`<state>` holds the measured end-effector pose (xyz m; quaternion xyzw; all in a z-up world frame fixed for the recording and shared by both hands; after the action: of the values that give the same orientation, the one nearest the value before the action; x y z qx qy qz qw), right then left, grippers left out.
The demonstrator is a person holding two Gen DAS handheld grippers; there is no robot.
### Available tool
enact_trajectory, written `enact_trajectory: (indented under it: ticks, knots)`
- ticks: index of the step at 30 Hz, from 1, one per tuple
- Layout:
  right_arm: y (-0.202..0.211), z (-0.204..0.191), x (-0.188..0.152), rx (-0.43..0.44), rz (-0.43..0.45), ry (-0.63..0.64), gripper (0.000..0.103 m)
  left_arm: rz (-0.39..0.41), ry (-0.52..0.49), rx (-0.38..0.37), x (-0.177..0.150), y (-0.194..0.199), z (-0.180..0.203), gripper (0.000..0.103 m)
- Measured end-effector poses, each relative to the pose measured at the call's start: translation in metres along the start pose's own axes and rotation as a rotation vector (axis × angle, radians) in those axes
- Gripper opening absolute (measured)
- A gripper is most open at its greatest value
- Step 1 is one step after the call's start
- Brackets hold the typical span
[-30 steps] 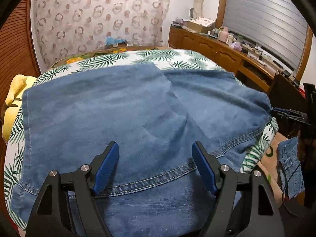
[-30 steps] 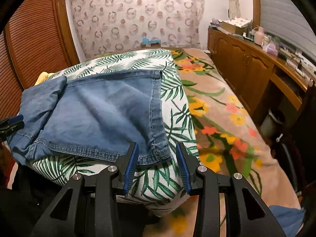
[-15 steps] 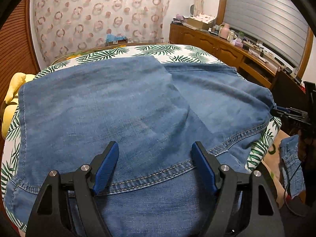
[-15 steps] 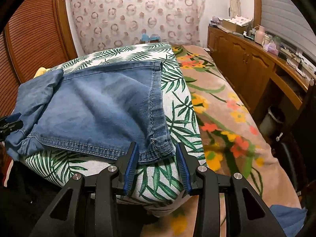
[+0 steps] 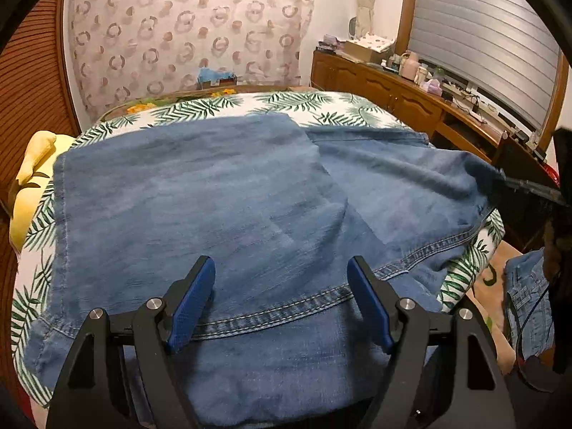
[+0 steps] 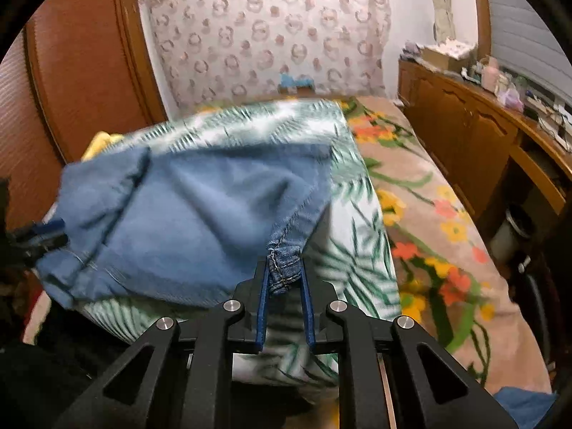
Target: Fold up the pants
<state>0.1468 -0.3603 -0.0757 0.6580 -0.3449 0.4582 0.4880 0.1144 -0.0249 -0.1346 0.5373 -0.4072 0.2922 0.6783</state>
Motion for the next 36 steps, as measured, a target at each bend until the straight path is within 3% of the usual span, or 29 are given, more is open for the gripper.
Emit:
enact_trajectory:
  ticks: [9, 21, 31, 34, 36]
  knots:
    - [0.01, -0.056, 0.056, 0.109, 0.112, 0.097, 0.015, 0.062, 0.026, 0.018, 0.011, 0.023, -0.017, 0.077]
    - [0.011, -0.175, 0.107, 0.377, 0.211, 0.235, 0.015, 0.137, 0.073, 0.062, 0.018, 0.059, -0.05, 0.077]
    - [-0.015, -0.229, 0.106, 0.539, 0.142, 0.282, 0.015, 0.152, 0.122, 0.097, 0.011, 0.07, -0.08, 0.077]
    - [-0.04, -0.228, 0.104, 0.53, 0.099, 0.297, 0.015, 0.145, 0.136, 0.102, 0.006, 0.069, -0.085, 0.077]
    - [-0.054, -0.227, 0.108, 0.517, 0.071, 0.296, 0.023, 0.141, 0.139, 0.103, 0.003, 0.069, -0.087, 0.077]
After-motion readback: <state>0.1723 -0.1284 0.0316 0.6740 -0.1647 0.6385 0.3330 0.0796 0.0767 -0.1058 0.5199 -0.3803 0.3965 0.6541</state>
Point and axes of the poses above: each gripper's, at about its wrist camera, not at the fingertips, and y roughly against the way its jaws point, z to its right, x to its top, the point moved 5 cm from there along -y, roughly the way its jaws point, and after that the axes turned 14 degrees about z, right-handed, at the moved point
